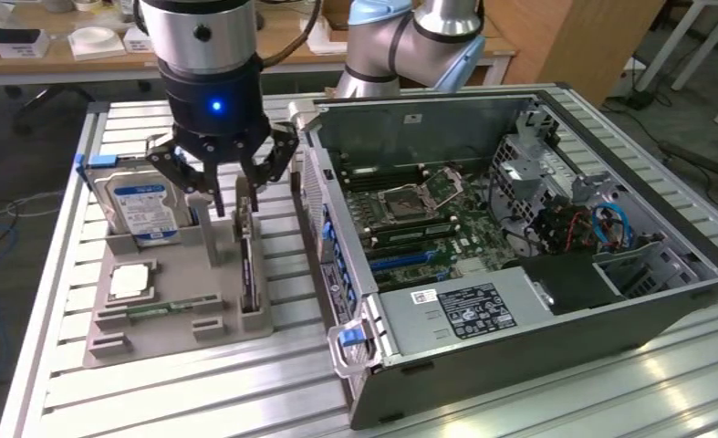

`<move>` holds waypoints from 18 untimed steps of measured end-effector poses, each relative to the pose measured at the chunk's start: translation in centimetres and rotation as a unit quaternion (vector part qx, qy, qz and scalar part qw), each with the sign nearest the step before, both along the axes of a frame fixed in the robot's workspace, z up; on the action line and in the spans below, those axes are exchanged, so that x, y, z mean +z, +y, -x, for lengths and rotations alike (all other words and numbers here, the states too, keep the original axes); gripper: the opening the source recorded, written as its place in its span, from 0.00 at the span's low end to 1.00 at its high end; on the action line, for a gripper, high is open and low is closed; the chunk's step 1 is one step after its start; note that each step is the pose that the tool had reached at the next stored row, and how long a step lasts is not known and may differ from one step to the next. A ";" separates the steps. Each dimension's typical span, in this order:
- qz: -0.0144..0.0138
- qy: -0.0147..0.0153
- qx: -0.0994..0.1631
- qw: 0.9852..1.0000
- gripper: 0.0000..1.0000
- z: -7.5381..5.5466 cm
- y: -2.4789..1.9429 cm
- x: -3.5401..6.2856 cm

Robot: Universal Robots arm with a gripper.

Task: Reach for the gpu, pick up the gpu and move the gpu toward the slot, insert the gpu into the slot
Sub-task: 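Pick up the gpu and move the gpu toward the slot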

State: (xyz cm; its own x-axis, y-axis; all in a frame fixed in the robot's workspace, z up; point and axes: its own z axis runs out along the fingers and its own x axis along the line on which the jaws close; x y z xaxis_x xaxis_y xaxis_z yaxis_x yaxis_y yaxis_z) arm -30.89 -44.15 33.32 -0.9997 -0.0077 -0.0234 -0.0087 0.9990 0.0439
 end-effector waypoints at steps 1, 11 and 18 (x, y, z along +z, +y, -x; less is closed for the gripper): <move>0.000 0.000 0.000 1.000 0.42 -0.1 0.00 -0.18; 0.000 0.000 0.000 1.000 0.42 -0.4 -0.28 -1.99; 0.000 0.000 0.000 1.000 0.42 -0.4 -0.72 -3.27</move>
